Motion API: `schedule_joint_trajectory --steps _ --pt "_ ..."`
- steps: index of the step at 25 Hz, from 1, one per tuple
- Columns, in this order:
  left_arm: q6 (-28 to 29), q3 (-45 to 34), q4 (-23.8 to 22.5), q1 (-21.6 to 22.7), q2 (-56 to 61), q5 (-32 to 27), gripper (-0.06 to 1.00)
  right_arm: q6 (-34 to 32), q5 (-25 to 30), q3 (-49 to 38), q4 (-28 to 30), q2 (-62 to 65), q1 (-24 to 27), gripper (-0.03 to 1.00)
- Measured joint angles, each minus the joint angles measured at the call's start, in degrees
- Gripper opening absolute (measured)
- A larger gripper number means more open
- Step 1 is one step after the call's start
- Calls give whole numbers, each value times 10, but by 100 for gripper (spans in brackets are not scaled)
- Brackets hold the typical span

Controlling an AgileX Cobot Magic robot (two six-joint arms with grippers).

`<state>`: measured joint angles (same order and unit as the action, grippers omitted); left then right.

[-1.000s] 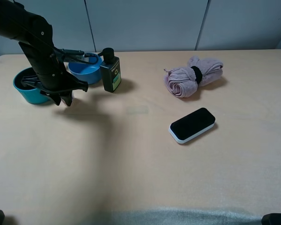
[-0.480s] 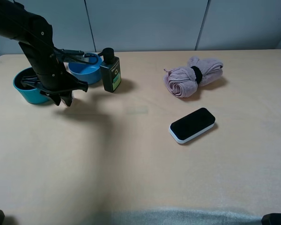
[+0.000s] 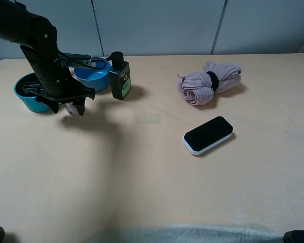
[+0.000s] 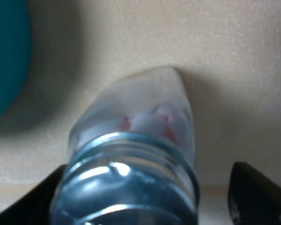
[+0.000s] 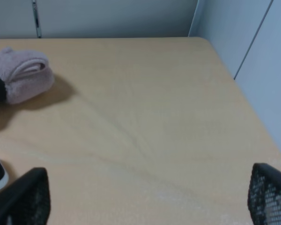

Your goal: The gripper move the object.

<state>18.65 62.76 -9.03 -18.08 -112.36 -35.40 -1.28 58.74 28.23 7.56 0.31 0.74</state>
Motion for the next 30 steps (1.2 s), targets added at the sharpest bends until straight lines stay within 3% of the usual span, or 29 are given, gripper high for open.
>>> schedule_joint_trajectory --steps 18,30 --pt "1 0 0 0 3 -19 77 0 0 0 0 0 0 64" --pt "1 0 -2 0 72 -63 77 0 0 0 0 0 0 64"
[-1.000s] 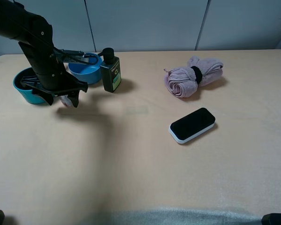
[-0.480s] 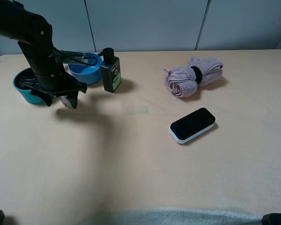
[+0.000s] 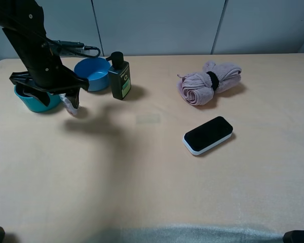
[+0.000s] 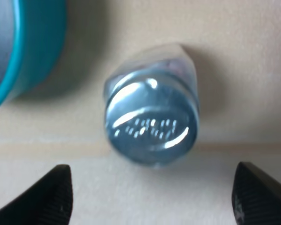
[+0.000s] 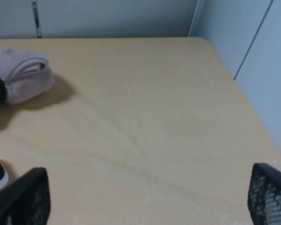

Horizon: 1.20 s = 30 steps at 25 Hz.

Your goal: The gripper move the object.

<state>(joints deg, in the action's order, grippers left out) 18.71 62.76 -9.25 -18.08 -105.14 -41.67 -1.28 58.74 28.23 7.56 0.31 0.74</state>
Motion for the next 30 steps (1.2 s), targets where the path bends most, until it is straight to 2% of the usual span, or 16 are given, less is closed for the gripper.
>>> schedule_joint_trajectory --steps 12,21,30 --pt "0 0 -16 0 154 -39 77 0 0 0 0 0 0 64" --pt "0 0 -70 0 297 -101 77 0 0 0 0 0 0 64" --pt "-1 0 -72 0 402 -149 77 0 0 0 0 0 0 64"
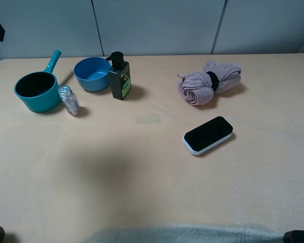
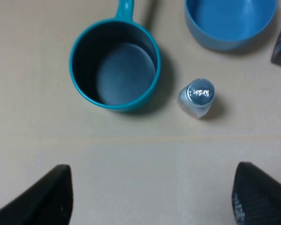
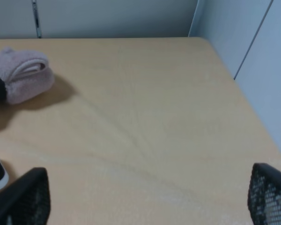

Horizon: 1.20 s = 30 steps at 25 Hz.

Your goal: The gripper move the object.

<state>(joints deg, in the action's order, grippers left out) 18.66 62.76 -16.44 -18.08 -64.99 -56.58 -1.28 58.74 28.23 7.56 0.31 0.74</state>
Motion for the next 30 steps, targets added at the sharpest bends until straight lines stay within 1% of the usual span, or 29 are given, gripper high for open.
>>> schedule_joint_trajectory --steps 6,10,21,24,30 --pt "-17 -1 -1 0 97 -26 77 0 0 0 0 0 0 64" --pt "-25 -29 -1 0 186 -36 77 0 0 0 0 0 0 64" --pt "-26 -203 -1 1 451 -49 77 0 0 0 0 0 0 64" --pt "-26 -230 -1 16 507 -57 77 0 0 0 0 0 0 64" --pt "-26 -279 -1 71 575 -76 77 0 0 0 0 0 0 64"
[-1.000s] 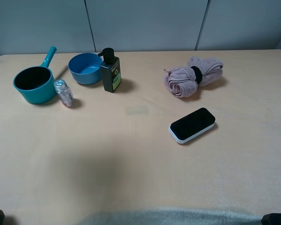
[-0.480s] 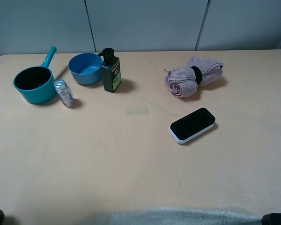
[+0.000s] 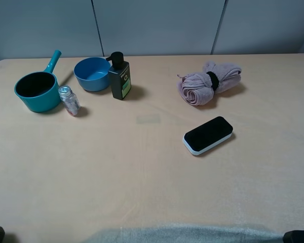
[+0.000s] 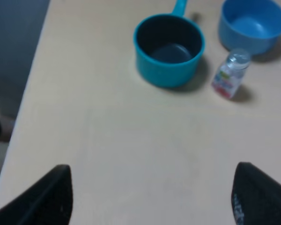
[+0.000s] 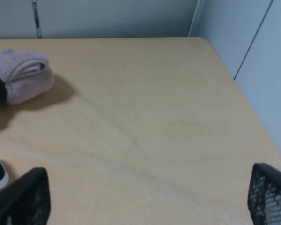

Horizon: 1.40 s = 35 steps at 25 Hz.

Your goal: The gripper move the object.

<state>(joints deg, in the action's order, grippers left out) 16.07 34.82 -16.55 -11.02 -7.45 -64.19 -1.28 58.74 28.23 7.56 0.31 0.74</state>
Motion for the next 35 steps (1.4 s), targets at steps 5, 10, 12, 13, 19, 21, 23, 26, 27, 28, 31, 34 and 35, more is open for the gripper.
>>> schedule_joint_trajectory --steps 5,10,12,13,19,21,23,26,27,28,31,34,35 --pt "-1 -36 23 20 34 0 77 0 0 0 0 0 0 64" --pt "-26 -57 41 26 62 13 77 0 0 0 0 0 0 64" --pt "-38 -57 50 35 72 15 77 0 0 0 0 0 0 64" --pt "-52 -57 58 42 75 17 77 0 0 0 0 0 0 64" --pt "-148 -63 114 85 78 30 77 0 0 0 0 0 0 64" --pt "-156 -63 117 90 78 30 77 0 0 0 0 0 0 64" --pt "-161 -65 118 91 78 32 77 0 0 0 0 0 0 64" --pt "-161 -67 118 91 78 33 77 0 0 0 0 0 0 64" --pt "-161 -67 118 91 79 33 77 0 0 0 0 0 0 64" --pt "-161 -67 118 91 79 33 77 0 0 0 0 0 0 64" --pt "-161 -67 118 91 79 34 77 0 0 0 0 0 0 64" --pt "-161 -67 118 91 79 34 77 0 0 0 0 0 0 64" --pt "-161 -67 118 91 79 34 77 0 0 0 0 0 0 64"
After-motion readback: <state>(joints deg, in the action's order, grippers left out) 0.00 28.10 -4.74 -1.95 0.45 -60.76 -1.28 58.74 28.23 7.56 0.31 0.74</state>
